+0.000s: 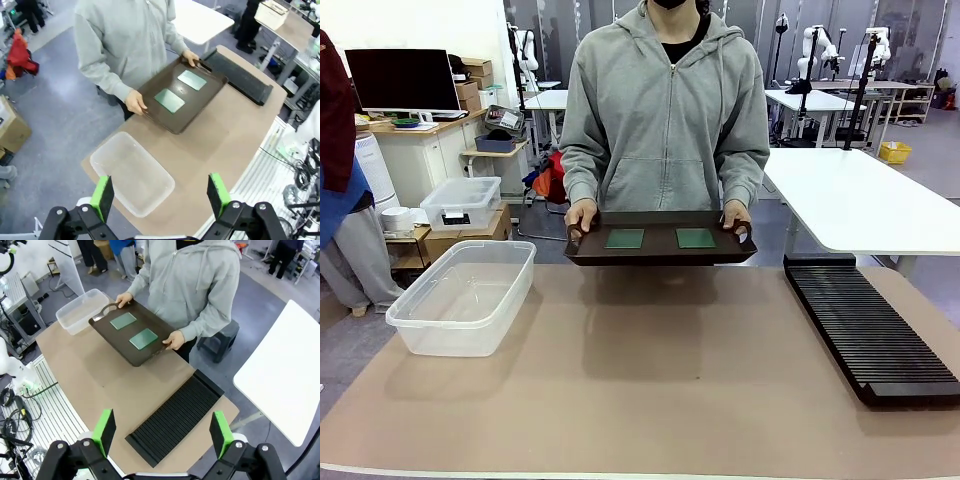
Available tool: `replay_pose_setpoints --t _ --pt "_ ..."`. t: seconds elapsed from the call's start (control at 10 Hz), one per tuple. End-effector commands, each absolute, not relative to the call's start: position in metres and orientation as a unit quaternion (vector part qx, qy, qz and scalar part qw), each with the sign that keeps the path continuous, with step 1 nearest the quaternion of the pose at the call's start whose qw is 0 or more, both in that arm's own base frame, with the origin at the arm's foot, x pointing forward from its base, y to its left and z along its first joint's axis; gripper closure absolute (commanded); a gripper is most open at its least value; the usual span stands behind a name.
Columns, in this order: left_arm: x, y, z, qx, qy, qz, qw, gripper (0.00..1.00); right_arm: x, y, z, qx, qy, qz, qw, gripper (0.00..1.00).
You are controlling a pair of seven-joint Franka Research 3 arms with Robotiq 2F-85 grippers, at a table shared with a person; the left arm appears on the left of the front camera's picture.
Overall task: Sort PCBs into racks and boxes based on the side picked up.
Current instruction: Pick up the Blank PCB handed by the Human.
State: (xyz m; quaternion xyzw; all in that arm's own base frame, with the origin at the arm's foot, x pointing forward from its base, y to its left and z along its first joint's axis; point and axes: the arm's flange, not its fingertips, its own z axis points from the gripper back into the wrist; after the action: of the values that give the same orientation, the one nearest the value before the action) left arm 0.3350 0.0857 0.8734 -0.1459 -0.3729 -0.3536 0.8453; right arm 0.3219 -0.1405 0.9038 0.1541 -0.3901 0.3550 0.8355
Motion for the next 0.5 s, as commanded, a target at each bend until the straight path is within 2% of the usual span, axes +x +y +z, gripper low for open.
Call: replay_pose_setpoints --t 0.0,0.4 --pt "0.3263 0.0801 0.8438 -0.115 -0.398 -0.357 0.838 0.0 0.3219 -0.151 0.9068 0.166 -0.389 0.371 0.826 0.0" --pt "0.3273 0.0831 0.8434 -0.118 -0.41 -0.337 0.839 0.0 0.3271 -0.1516 0.9055 0.162 -0.393 0.375 0.824 0.0"
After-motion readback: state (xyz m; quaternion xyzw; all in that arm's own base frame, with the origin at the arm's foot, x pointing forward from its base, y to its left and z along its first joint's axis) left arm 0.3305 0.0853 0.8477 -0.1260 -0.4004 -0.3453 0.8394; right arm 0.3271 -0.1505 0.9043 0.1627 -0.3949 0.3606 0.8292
